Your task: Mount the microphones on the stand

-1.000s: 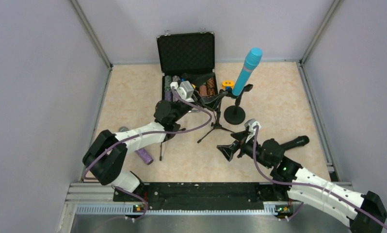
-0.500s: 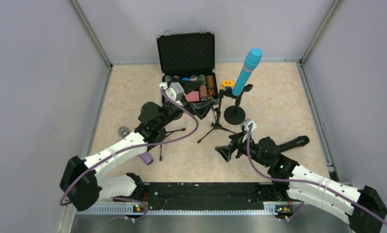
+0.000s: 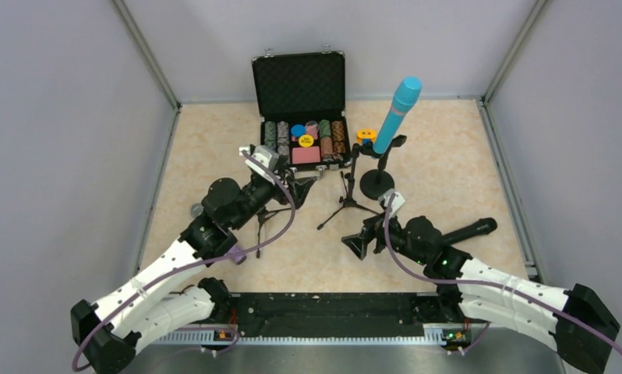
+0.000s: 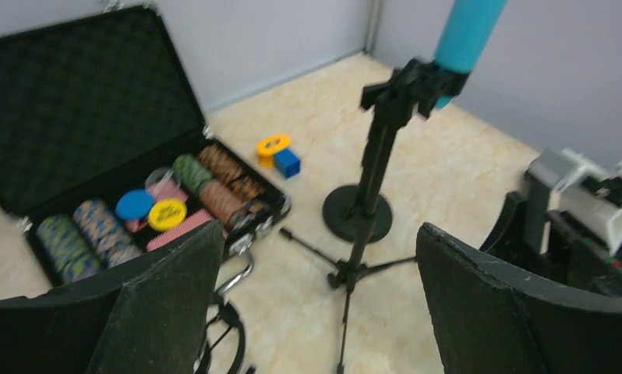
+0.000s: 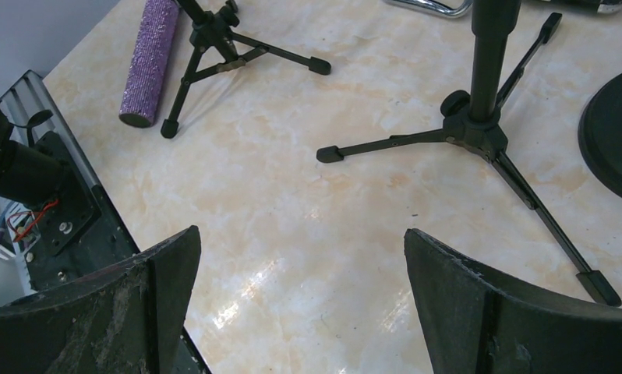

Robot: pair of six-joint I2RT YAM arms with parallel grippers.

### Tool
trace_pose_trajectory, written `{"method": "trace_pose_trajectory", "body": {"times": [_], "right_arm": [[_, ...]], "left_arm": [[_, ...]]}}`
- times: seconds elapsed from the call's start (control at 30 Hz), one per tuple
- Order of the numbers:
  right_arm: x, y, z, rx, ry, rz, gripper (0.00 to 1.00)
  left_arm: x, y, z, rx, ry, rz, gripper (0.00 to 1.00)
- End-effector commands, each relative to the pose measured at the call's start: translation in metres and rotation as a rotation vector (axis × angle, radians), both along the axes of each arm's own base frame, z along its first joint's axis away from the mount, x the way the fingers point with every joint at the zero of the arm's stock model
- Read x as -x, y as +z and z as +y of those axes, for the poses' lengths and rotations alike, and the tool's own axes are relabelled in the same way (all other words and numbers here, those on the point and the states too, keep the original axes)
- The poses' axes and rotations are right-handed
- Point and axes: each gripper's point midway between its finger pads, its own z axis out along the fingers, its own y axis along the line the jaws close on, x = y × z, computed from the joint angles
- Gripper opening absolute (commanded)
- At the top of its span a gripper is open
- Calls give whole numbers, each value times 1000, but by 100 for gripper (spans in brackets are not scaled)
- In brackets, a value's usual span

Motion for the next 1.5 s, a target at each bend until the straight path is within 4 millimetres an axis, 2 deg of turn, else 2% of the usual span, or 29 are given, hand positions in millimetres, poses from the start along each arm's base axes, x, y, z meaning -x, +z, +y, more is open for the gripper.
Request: {"method": "trace_pose_trajectory", "body": {"times": [0.0,0.13,0.27,0.67,0.9,1.03,1.13,1.17,1.3,1.33,1.47], "right_arm": [[-9,38,13,-82,10,-42,99],[-12,33,15,-57,3,-24,99],[-13,31,15,-52,-3,-21,99],[-16,28,19,-48,-1,-19,99],[-17,25,21,-38,2,-8,99],[-18,24,20,-32,-6,-9,99],[-19,23,19,-31,-10,-8,99],[-19,23,19,-32,-10,-8,99],[-19,21,18,-23,-14,-6,99],[-19,21,18,-22,-15,-7,99],[-20,22,18,-24,-17,-12,99]], "left_arm": [[-10,-27,42,-165,205,107,97],[-14,-47,72,-298,344,204,97],[-17,-64,93,-391,454,289,98],[-13,-116,103,-588,438,470,99],[-26,-137,112,-663,486,508,97],[-37,-144,105,-687,479,512,83],[-45,-145,99,-679,476,504,65],[-46,-144,97,-675,472,502,56],[-50,-140,85,-642,432,493,3],[-50,-137,82,-628,420,489,0],[-52,-129,67,-544,386,496,0]]}}
